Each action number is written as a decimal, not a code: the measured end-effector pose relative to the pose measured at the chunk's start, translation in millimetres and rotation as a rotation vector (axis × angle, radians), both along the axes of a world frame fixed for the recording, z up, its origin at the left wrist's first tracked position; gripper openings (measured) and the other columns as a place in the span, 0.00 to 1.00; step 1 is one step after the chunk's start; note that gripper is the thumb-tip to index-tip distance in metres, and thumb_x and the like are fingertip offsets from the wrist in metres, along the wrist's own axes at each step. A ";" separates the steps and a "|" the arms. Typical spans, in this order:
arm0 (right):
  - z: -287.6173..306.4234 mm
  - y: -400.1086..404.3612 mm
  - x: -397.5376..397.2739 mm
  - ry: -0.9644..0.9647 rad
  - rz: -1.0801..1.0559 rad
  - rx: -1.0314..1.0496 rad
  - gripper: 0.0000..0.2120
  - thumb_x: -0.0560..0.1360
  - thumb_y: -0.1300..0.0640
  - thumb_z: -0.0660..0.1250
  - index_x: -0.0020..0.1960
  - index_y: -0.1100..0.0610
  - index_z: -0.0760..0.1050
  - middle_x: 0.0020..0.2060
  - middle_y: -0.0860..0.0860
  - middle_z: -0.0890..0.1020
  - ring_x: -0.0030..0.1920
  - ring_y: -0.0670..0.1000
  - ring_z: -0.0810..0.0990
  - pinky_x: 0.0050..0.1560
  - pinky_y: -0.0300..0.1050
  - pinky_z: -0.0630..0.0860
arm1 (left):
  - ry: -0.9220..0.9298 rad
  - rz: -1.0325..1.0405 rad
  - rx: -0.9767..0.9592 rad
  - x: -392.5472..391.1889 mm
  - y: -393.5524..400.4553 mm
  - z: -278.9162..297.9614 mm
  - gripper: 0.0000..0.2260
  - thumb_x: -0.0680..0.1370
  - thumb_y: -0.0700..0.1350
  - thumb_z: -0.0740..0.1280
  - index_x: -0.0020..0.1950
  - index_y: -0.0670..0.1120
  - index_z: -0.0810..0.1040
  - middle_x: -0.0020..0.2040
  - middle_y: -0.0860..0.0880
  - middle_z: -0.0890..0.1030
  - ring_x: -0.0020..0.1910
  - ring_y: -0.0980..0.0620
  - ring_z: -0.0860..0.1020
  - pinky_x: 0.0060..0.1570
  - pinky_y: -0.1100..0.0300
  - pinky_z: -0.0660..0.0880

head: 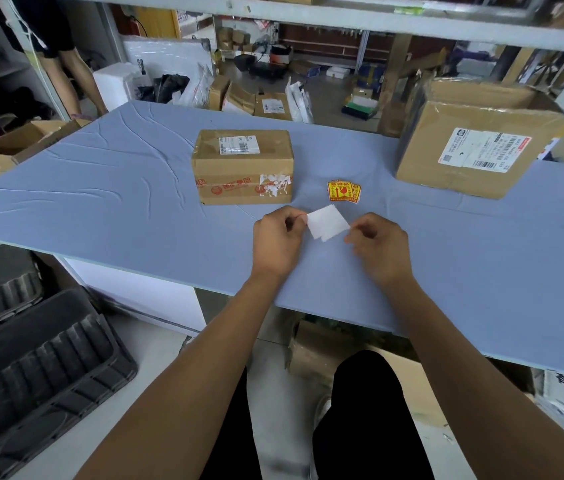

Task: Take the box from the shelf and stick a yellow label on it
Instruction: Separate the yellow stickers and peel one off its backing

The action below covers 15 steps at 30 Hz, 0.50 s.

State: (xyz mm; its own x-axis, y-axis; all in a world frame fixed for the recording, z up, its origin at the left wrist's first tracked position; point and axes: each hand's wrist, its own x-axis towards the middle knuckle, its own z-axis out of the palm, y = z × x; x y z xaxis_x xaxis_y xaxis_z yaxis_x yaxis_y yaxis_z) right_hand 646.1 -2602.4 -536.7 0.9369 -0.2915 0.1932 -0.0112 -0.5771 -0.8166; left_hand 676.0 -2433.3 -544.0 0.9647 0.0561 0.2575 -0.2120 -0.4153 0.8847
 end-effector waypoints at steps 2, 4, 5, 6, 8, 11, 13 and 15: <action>2.3 -16.7 -3.7 0.004 -0.075 -0.013 0.05 0.72 0.62 0.65 0.41 0.58 0.80 0.37 0.55 0.83 0.41 0.57 0.82 0.45 0.48 0.77 | 0.003 0.026 -0.014 0.9 -0.3 -0.5 0.07 0.79 0.40 0.66 0.48 0.43 0.84 0.42 0.51 0.83 0.40 0.55 0.77 0.38 0.74 0.69; 4.4 -31.0 -7.9 0.015 -0.143 -0.030 0.06 0.72 0.61 0.65 0.41 0.58 0.81 0.36 0.54 0.83 0.42 0.56 0.82 0.43 0.44 0.76 | 0.002 0.043 -0.032 1.0 -0.3 -0.4 0.07 0.79 0.39 0.65 0.48 0.43 0.84 0.41 0.52 0.82 0.40 0.55 0.77 0.38 0.71 0.69; 4.6 -36.3 -9.1 0.026 -0.166 -0.034 0.06 0.72 0.61 0.65 0.41 0.58 0.81 0.36 0.53 0.83 0.42 0.55 0.82 0.43 0.43 0.75 | -0.003 0.053 -0.035 1.1 -0.2 -0.2 0.07 0.78 0.39 0.65 0.48 0.43 0.83 0.41 0.51 0.82 0.40 0.54 0.77 0.39 0.69 0.70; 5.1 -39.3 -10.8 0.036 -0.181 -0.034 0.07 0.72 0.61 0.65 0.41 0.58 0.81 0.35 0.53 0.83 0.41 0.55 0.82 0.42 0.42 0.75 | -0.006 0.062 -0.037 0.9 -0.3 -0.1 0.07 0.79 0.39 0.65 0.48 0.42 0.83 0.41 0.50 0.83 0.40 0.54 0.77 0.40 0.66 0.71; 5.6 -40.0 -13.1 0.052 -0.190 -0.033 0.07 0.73 0.60 0.65 0.42 0.58 0.82 0.35 0.54 0.83 0.39 0.55 0.81 0.40 0.43 0.76 | -0.007 0.075 -0.040 0.9 -0.4 0.1 0.07 0.78 0.40 0.65 0.48 0.42 0.83 0.43 0.48 0.84 0.40 0.53 0.77 0.42 0.64 0.70; 7.2 -29.0 -15.3 0.044 -0.166 -0.046 0.07 0.74 0.57 0.67 0.45 0.60 0.81 0.37 0.53 0.83 0.40 0.53 0.81 0.41 0.42 0.76 | -0.006 0.088 -0.046 -0.3 -1.0 0.8 0.07 0.78 0.40 0.65 0.48 0.42 0.83 0.44 0.47 0.85 0.41 0.53 0.78 0.44 0.63 0.71; 8.7 -16.2 -15.6 0.005 -0.112 -0.036 0.06 0.74 0.57 0.68 0.45 0.59 0.81 0.38 0.53 0.83 0.41 0.54 0.82 0.46 0.46 0.78 | -0.016 0.095 -0.042 -1.6 -0.5 1.8 0.07 0.78 0.39 0.65 0.48 0.42 0.83 0.44 0.46 0.85 0.42 0.53 0.78 0.44 0.65 0.72; 10.0 -0.8 -13.7 -0.021 -0.036 -0.024 0.05 0.74 0.58 0.69 0.43 0.59 0.81 0.37 0.53 0.84 0.36 0.52 0.83 0.46 0.47 0.79 | -0.032 0.095 -0.036 -3.0 -0.5 2.7 0.06 0.78 0.39 0.65 0.48 0.42 0.82 0.44 0.47 0.85 0.41 0.53 0.78 0.42 0.67 0.70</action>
State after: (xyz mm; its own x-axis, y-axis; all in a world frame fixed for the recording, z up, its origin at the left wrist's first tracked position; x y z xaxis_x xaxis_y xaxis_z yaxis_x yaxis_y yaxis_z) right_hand 632.4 -2603.2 -526.6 0.9213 -0.3202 0.2205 -0.0151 -0.5962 -0.8027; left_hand 672.9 -2433.7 -541.3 0.9459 0.1570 0.2838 -0.2009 -0.4031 0.8928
